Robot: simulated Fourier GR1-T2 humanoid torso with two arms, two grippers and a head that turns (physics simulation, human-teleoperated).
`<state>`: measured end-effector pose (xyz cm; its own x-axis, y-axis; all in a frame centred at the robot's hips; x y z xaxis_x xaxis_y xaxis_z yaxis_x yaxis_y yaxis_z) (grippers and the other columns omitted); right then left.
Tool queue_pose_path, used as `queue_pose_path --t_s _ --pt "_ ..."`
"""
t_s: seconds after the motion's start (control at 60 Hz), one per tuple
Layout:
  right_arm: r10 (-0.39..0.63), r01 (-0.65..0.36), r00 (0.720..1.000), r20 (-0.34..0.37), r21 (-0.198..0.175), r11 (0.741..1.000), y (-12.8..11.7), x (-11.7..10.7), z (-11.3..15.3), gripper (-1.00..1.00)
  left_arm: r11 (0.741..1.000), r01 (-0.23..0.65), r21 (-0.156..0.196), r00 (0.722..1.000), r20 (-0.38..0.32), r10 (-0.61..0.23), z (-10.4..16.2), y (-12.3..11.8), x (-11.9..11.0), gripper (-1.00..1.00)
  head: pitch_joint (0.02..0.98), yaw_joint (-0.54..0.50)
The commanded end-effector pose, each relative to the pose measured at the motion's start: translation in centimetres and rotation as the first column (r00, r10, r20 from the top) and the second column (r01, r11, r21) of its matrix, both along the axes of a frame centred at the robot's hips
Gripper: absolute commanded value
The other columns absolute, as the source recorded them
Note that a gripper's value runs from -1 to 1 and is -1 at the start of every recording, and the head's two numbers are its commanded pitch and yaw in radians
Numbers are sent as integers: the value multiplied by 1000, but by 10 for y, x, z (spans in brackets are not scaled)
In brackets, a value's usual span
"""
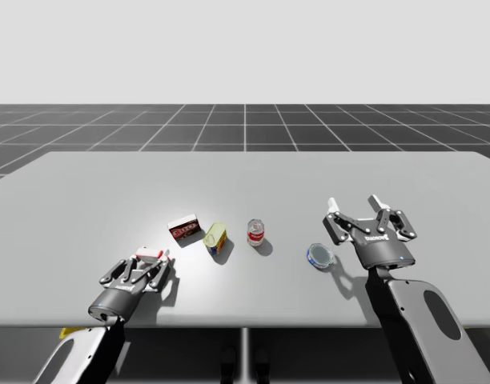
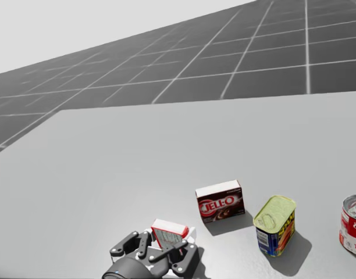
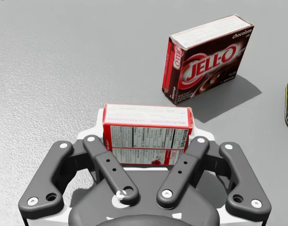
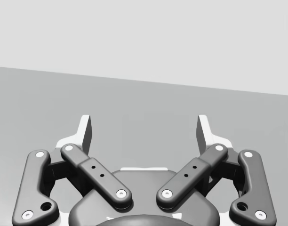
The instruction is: Lift the gelatin box off the table.
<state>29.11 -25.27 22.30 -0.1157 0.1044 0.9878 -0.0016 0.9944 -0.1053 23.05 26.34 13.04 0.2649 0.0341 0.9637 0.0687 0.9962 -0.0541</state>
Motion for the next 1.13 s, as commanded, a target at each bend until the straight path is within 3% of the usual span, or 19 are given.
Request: queue_pose_path --t_s 0.017,0.15,0.367,0.667,0.9,1.133 --pt "-1 1 1000 1 2 1000 -1 0 0 -1000 994 111 -15 993 -49 -111 -15 -7 -7 956 509 452" --pt "-1 1 1000 -1 3 1000 -1 1 0 -1000 994 111 -13 993 -47 -112 -16 -7 -7 963 466 457" --pt "-2 2 1000 -2 0 1000 -2 1 0 -1000 992 97 86 994 49 -101 12 -11 -12 987 454 456" --pt "13 -13 1000 5 -15 1000 -5 3 -1 -1000 981 128 148 980 134 -148 70 -13 -15 983 455 454" --pt "39 -39 999 13 -31 999 -6 3 -3 -1000 968 124 219 946 267 -181 126 -19 -13 1000 443 452" --pt "37 -37 999 15 -34 999 -6 3 -4 -1000 961 96 260 905 380 -194 175 -24 -10 1000 443 449"
